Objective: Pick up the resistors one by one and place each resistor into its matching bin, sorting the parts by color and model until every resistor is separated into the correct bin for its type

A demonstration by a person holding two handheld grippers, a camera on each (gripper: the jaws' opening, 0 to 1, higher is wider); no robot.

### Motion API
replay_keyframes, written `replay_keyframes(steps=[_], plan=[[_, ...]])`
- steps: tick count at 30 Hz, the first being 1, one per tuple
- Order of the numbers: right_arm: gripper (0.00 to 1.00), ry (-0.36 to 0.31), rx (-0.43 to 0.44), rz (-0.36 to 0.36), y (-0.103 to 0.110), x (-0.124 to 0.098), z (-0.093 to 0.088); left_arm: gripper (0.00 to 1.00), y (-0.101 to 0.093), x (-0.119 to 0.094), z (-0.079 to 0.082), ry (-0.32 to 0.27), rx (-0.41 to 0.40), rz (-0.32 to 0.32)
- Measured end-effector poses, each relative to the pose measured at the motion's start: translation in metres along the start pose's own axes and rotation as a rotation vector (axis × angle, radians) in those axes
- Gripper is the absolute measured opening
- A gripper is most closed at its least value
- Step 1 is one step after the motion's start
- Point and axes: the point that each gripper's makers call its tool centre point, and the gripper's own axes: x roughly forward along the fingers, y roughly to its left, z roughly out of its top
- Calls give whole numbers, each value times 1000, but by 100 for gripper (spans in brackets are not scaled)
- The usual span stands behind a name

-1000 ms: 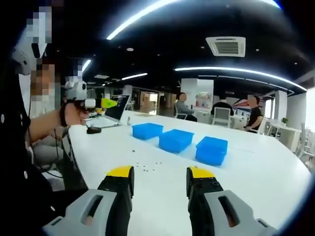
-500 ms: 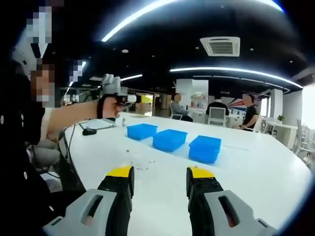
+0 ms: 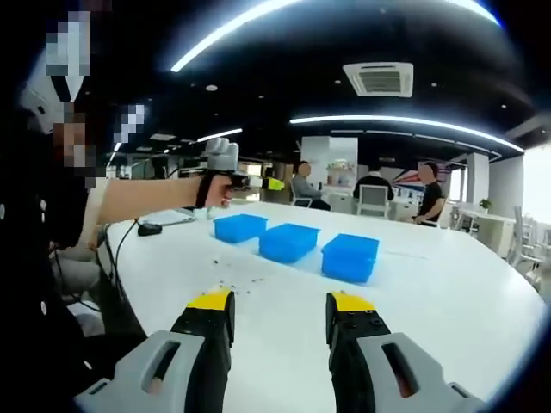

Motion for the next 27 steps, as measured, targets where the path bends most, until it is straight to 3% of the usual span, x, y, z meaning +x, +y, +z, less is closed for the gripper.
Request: replay_keyframes(steps=[3, 6, 7, 10, 14, 20, 27], plan=[[44, 0, -4, 5, 2, 1, 1, 9, 11, 6, -5, 17, 24, 44], [44, -2, -6, 3, 2, 1, 2, 39, 12, 5, -8, 20, 6, 38], [44, -3, -5, 1, 1, 0, 2, 44, 9, 2, -10, 22, 10, 19], [44, -2, -3, -1, 1, -1, 1, 48, 9, -10, -13, 22, 49, 22], [44, -2, -10, 11, 4, 1, 1, 52, 8, -33, -17, 15, 42, 14], [44, -8, -24, 39, 12, 6, 4, 54, -3, -92, -36, 27, 50, -29], [44, -23, -25, 58, 18, 9, 8, 59, -19, -171, -48, -28, -20, -41]])
